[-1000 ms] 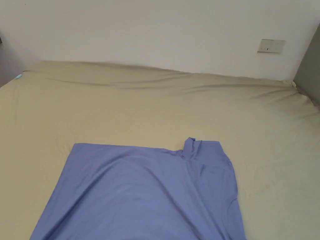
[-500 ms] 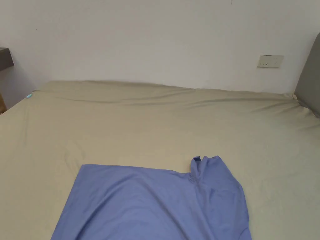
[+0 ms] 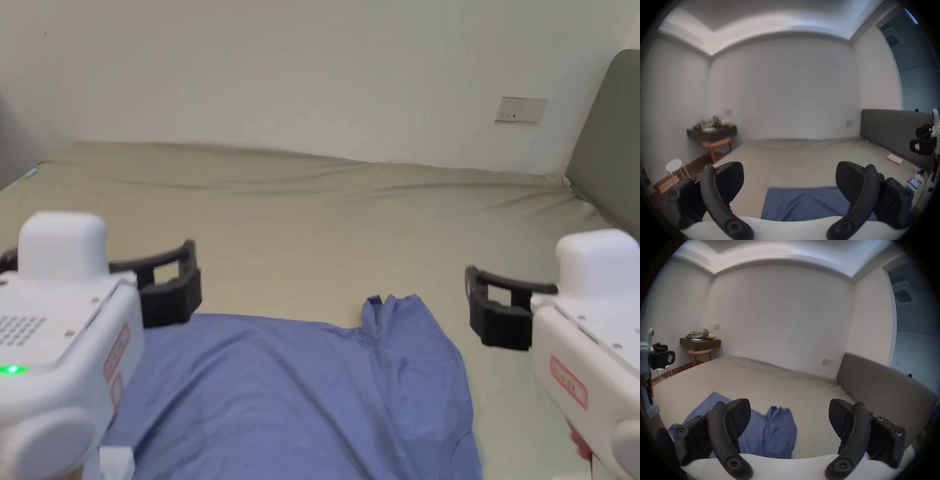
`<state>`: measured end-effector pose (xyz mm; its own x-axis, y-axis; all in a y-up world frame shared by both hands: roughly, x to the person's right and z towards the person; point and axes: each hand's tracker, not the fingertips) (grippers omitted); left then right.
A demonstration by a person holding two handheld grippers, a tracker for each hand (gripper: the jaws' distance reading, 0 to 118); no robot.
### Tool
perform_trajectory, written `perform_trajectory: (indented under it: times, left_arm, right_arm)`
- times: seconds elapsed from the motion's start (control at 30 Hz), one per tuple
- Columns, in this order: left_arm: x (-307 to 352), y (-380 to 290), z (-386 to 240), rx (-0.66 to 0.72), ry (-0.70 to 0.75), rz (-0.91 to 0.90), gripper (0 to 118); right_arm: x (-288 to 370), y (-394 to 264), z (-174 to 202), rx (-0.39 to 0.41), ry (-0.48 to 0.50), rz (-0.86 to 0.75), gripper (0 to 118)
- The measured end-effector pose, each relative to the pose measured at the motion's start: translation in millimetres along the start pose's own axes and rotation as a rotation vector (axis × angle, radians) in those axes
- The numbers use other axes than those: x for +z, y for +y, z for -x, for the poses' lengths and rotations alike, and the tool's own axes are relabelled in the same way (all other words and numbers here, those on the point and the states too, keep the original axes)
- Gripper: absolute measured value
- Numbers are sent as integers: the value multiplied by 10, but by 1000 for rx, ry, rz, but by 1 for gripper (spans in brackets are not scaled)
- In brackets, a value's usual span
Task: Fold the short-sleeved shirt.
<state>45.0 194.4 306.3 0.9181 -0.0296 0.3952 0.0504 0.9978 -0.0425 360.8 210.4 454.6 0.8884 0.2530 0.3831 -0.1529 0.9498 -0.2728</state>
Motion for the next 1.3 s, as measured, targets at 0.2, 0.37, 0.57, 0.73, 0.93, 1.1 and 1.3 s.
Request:
perform_trajectory:
  times: [0.2, 0.37, 0.57, 0.73, 0.93, 1.1, 1.3]
  left_arm:
    - [3, 326, -358, -66, 12, -107, 8]
    - [-112, 244, -493, -119, 5, -99, 0]
    - [-356, 29, -520, -151, 9, -45, 0]
    - [-744, -346, -403, -117, -65, 101, 0]
    - [-1587, -1450, 51, -164, 18, 467, 0]
    - [-2517, -2141, 613, -83, 88, 600, 115]
    - [-3314, -2285, 840, 2, 143, 738, 112]
  right_arm:
    - [55, 236, 278, -25, 34, -110, 25]
    - [-51, 210, 426, -4, 0, -134, 2]
    - [-314, -5, 546, 56, -1, -99, 2]
    - [-658, -264, 555, 64, 5, -25, 2]
    - [-1117, -731, 416, 56, 12, 116, 2]
    - [-1431, -1087, 173, -6, 5, 242, 2]
    - [-1737, -1385, -9, 47, -44, 327, 2]
